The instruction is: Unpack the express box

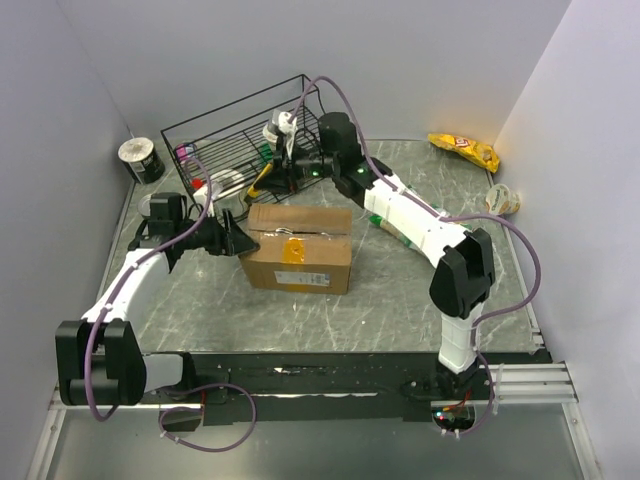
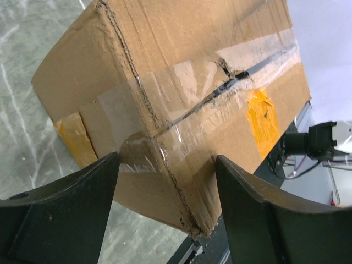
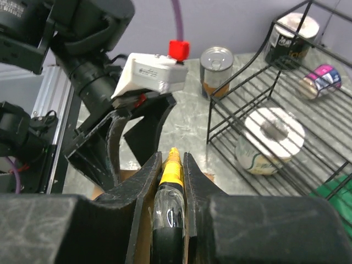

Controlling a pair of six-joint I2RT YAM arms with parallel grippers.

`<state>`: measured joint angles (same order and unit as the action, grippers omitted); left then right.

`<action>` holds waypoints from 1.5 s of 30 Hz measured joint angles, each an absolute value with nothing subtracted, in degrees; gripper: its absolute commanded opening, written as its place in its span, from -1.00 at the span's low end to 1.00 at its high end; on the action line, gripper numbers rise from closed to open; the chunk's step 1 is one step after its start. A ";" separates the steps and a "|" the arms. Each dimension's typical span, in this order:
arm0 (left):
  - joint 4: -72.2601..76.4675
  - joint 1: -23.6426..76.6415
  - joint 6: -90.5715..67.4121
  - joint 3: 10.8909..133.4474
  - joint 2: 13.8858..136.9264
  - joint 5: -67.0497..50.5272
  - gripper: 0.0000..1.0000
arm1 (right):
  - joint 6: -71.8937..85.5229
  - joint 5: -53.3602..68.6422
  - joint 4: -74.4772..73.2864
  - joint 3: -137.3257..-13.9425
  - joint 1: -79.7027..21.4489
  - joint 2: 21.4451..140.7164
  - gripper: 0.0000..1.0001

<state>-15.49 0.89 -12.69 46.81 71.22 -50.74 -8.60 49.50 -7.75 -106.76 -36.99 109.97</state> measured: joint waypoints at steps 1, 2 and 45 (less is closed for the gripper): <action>-16.21 0.84 -12.01 47.16 71.37 -51.29 0.51 | -8.36 48.84 -6.63 -105.06 -37.28 109.12 -1.00; -17.15 0.84 -11.33 47.57 71.55 -51.90 0.53 | -7.95 48.21 -5.10 -103.55 -37.50 108.49 -1.00; -16.32 -8.69 -19.86 44.71 77.76 -65.49 0.50 | -6.48 52.80 16.80 -80.16 -37.54 99.09 -1.00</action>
